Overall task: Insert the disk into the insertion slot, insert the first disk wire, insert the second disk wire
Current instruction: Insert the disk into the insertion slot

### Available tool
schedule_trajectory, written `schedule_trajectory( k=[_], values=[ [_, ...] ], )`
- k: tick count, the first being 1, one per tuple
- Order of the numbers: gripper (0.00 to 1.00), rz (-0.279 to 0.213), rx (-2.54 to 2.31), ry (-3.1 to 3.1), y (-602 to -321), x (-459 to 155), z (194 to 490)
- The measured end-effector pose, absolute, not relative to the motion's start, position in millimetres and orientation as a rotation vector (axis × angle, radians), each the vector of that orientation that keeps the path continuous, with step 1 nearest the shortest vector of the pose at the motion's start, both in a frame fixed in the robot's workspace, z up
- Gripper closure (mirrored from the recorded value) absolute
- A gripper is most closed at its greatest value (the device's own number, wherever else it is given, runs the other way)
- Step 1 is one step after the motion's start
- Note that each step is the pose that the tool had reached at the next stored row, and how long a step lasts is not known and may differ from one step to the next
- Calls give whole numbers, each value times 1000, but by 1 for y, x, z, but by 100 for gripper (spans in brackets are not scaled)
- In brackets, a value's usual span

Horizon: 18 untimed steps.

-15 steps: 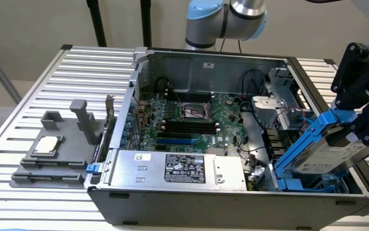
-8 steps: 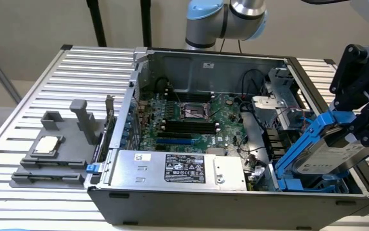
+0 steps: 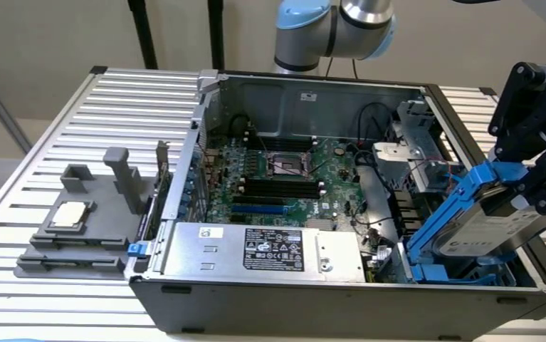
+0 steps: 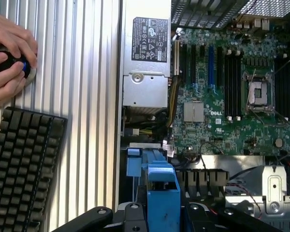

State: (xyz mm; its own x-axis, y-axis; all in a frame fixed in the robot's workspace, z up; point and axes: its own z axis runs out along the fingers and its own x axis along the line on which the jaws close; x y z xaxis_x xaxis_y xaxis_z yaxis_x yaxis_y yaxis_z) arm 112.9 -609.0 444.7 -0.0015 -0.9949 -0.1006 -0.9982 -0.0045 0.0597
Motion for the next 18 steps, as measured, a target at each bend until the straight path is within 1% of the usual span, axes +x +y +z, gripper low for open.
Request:
schedule_trajectory(
  k=[7,18],
  values=[
    [68,200,-2208,2207,-609,114,445],
    [68,216,-2219,2208,-609,120,444]
  ],
)
